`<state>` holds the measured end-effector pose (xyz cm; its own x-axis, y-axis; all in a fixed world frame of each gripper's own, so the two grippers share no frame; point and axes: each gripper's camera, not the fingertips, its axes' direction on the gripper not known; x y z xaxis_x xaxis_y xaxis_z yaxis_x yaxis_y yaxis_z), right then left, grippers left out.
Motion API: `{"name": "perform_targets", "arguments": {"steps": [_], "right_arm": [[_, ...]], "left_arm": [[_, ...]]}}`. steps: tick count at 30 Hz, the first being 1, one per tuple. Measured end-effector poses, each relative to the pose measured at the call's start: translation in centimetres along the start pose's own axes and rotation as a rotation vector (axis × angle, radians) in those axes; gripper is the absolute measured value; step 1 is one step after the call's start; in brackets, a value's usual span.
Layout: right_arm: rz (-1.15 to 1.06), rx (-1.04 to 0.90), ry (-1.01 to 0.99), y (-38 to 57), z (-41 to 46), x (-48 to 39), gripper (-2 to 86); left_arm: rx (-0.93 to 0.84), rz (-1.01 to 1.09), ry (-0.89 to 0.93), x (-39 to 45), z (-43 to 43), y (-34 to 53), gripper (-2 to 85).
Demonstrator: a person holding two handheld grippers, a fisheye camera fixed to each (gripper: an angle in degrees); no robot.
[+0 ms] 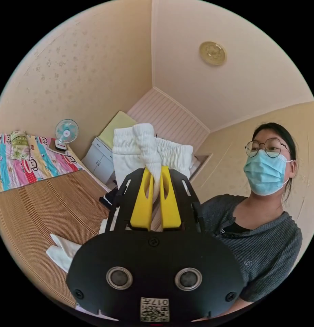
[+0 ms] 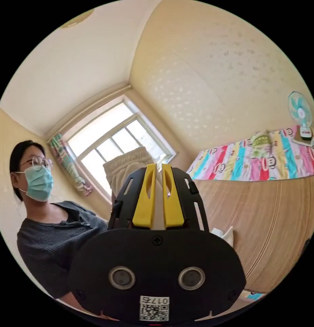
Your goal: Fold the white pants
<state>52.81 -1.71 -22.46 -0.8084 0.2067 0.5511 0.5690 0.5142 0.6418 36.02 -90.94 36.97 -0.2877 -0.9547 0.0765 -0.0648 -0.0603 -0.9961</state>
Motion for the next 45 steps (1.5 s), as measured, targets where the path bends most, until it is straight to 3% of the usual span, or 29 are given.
{"name": "perform_targets", "arguments": {"steps": [2, 6, 8, 11, 20, 25, 33, 38, 45], "right_arm": [[-0.123, 0.025, 0.090, 2.9, -0.9, -5.4, 4.5], [-0.174, -0.104, 0.081, 7.0, 3.8, -11.2, 9.3], [-0.161, -0.194, 0.186, 9.6, 7.9, -13.5, 13.6], [-0.134, -0.167, 0.284, 12.3, 9.4, -15.2, 15.6], [-0.074, -0.189, 0.258, 18.8, 10.9, -19.4, 22.9], [-0.085, -0.227, 0.399, 21.8, 12.2, -21.5, 17.6], [-0.178, -0.313, 0.395, 24.9, 11.3, -25.2, 6.2], [-0.235, -0.164, 0.603, 25.2, 4.9, -29.2, 3.4], [-0.355, -0.023, 0.652, 21.6, -0.9, -35.6, 2.8]], "left_arm": [[0.042, 0.000, -0.126, 0.7, 0.2, 0.3, 1.1], [0.034, 0.066, -0.378, 3.5, 3.9, 0.4, 1.1], [-0.018, 0.088, -0.381, 4.3, 6.4, 0.3, 1.1], [-0.115, 0.101, -0.378, 5.1, 9.9, 0.1, 1.2], [-0.156, -0.008, -0.341, 4.7, 11.3, 1.0, 1.5], [-0.222, -0.004, -0.342, 6.1, 11.5, 1.9, 1.7], [-0.201, -0.008, -0.332, 9.2, 6.8, 3.6, 1.5], [-0.080, 0.040, -0.372, 12.1, -0.5, 3.4, 2.0], [-0.036, 0.193, -0.380, 17.7, -8.9, 0.0, 2.1]]}}
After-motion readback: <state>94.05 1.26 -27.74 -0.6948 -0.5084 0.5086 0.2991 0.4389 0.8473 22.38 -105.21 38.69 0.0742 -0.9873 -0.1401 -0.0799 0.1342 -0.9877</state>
